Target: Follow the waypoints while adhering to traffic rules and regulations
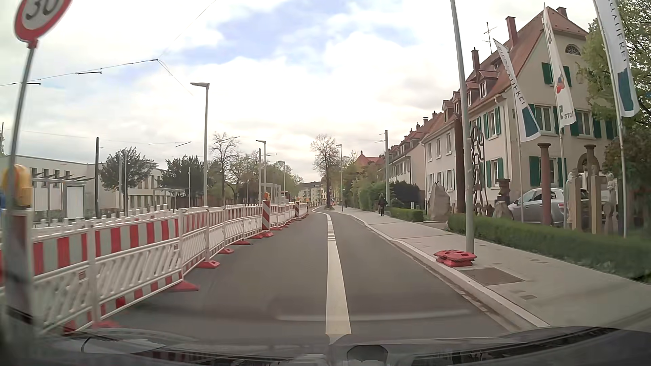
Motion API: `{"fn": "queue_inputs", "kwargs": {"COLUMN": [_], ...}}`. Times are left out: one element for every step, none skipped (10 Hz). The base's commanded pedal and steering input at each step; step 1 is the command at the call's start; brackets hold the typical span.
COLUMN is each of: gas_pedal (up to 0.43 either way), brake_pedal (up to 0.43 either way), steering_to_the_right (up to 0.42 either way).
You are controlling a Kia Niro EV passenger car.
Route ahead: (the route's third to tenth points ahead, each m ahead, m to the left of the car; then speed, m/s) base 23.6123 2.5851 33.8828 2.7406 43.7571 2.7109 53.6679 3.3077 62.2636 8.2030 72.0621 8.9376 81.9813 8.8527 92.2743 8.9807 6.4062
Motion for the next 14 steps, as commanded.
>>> {"fn": "queue_inputs", "kwargs": {"gas_pedal": [0.13, 0.13, 0.13, 0.13, 0.13, 0.13, 0.13, 0.13, 0.13, 0.13, 0.13, 0.118, 0.098, 0.087], "brake_pedal": [0.0, 0.0, 0.0, 0.0, 0.0, 0.0, 0.0, 0.0, 0.0, 0.0, 0.0, 0.0, 0.0, 0.0], "steering_to_the_right": [-0.009, -0.01, -0.011, -0.011, -0.011, -0.011, -0.011, -0.01, -0.01, -0.009, -0.009, -0.009, -0.008, -0.007]}}
